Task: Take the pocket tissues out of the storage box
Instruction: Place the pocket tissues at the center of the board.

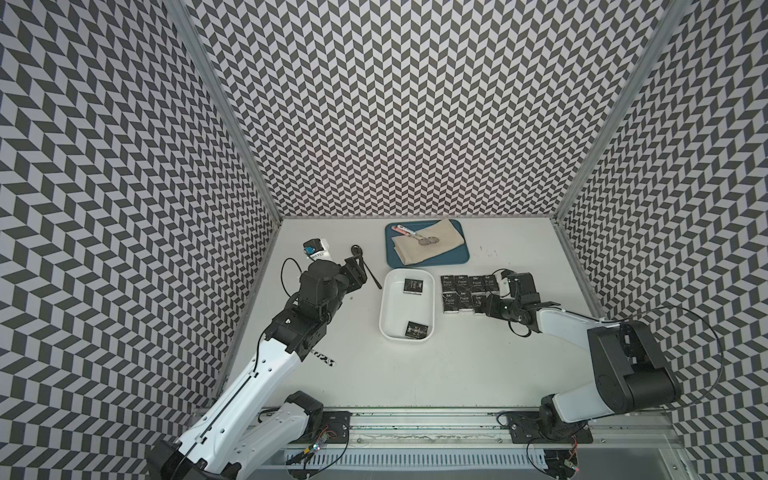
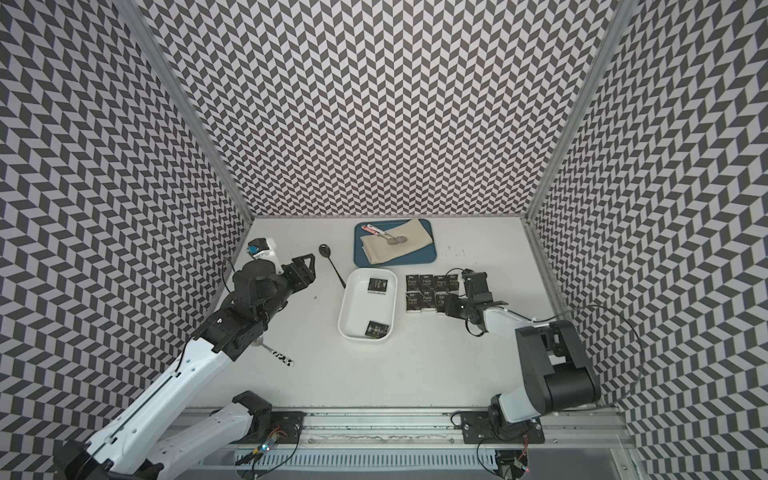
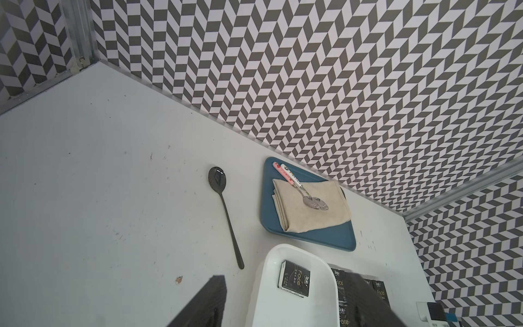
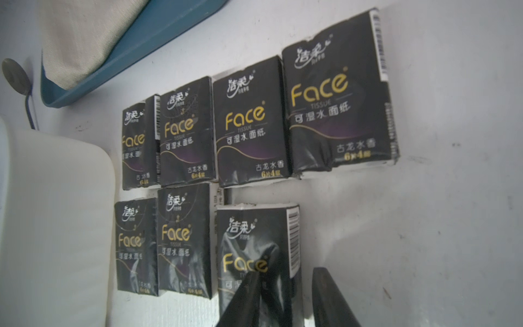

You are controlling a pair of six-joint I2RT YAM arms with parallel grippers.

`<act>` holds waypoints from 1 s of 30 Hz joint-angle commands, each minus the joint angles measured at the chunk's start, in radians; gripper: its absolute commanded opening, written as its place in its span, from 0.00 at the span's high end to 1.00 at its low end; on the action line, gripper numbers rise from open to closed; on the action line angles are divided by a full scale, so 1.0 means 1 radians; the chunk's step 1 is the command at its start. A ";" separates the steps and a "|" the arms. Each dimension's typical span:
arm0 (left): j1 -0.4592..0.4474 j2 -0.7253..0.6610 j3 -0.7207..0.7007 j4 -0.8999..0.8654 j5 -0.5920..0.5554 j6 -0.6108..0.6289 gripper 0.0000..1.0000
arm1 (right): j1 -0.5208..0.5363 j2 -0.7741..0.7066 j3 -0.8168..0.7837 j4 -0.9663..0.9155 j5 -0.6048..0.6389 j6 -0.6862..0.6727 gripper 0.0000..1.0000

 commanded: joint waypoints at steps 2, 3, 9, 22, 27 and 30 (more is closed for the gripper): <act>-0.006 -0.008 -0.005 0.015 -0.004 -0.003 0.29 | -0.003 0.027 0.002 0.044 0.026 0.005 0.66; -0.006 -0.008 -0.006 0.015 -0.004 -0.003 0.29 | -0.003 0.030 0.003 0.044 0.027 0.004 0.66; -0.006 -0.011 -0.013 0.018 -0.007 -0.003 0.29 | -0.003 0.038 0.019 0.042 0.033 -0.003 0.66; -0.006 -0.022 -0.022 0.015 -0.017 0.002 0.28 | -0.003 0.024 0.043 0.035 0.021 -0.006 0.65; -0.006 -0.019 -0.011 0.009 -0.017 0.005 0.28 | -0.001 -0.087 0.085 -0.014 0.012 -0.005 0.64; -0.006 -0.018 -0.005 0.007 -0.020 0.006 0.28 | 0.015 -0.150 0.125 -0.049 0.013 -0.003 0.63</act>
